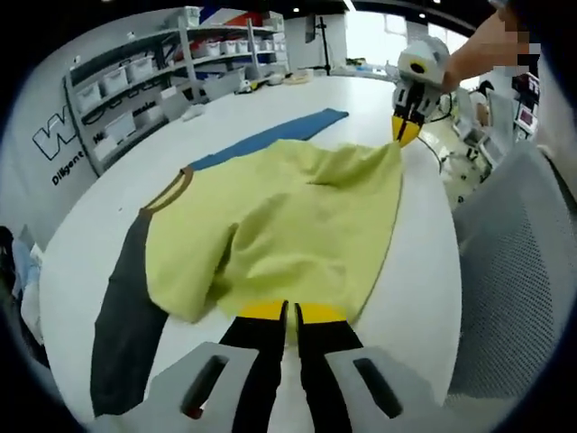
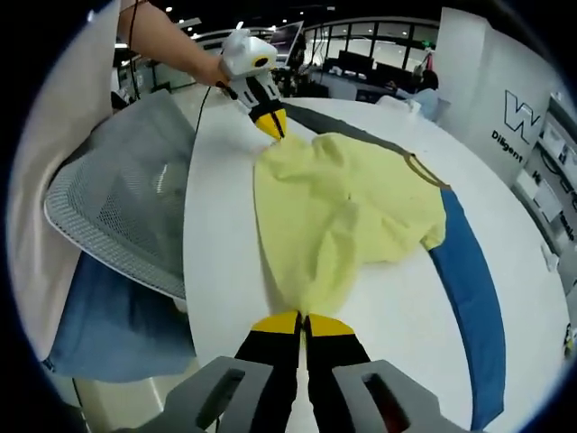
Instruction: Fold the garment on the visible template until the final outline fits inside the template.
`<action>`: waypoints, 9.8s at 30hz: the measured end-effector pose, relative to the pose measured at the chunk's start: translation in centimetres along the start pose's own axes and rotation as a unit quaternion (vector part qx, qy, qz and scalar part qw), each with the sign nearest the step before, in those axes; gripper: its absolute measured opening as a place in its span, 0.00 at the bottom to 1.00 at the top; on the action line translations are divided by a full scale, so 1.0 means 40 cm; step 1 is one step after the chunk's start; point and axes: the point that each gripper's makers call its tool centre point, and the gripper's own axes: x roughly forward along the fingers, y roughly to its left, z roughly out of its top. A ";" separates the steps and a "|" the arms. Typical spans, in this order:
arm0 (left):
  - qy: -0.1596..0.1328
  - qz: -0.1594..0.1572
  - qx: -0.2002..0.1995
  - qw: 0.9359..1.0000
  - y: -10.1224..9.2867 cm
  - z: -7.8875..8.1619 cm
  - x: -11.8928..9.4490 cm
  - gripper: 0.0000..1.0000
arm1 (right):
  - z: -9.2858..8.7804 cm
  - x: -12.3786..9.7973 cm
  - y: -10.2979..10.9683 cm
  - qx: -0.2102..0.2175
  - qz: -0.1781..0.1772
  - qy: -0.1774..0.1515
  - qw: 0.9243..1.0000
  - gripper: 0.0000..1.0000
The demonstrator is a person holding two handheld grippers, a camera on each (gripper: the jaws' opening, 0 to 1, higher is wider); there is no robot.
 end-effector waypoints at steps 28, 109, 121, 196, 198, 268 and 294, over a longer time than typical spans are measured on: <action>0.011 0.022 -0.019 1.000 0.020 0.004 0.030 0.17 | -0.025 0.004 -0.002 0.015 0.004 0.000 1.000 0.00; 0.168 -0.022 -0.071 0.983 -0.219 -0.307 -0.203 0.00 | -0.088 0.009 0.162 0.033 0.081 0.077 0.993 0.02; 0.114 0.033 -0.142 0.983 -0.118 -0.283 -0.256 0.09 | -0.160 -0.084 -0.104 0.141 -0.072 0.044 0.986 0.07; 0.076 0.049 -0.155 0.984 -0.042 -0.154 -0.040 0.17 | -0.519 -0.280 -0.539 0.461 -0.371 0.063 0.804 0.00; 0.060 0.059 -0.159 0.984 -0.015 -0.133 -0.047 0.16 | -0.521 -0.294 -0.542 0.463 -0.381 0.068 0.798 0.00; 0.080 0.277 -0.343 0.894 0.600 -0.357 -0.214 0.29 | -0.123 0.039 -0.692 0.255 -0.232 -0.021 0.939 0.32; 0.102 0.292 -0.429 0.849 0.508 -0.475 -0.320 0.33 | -0.288 -0.060 -0.610 0.360 -0.291 -0.026 0.886 0.23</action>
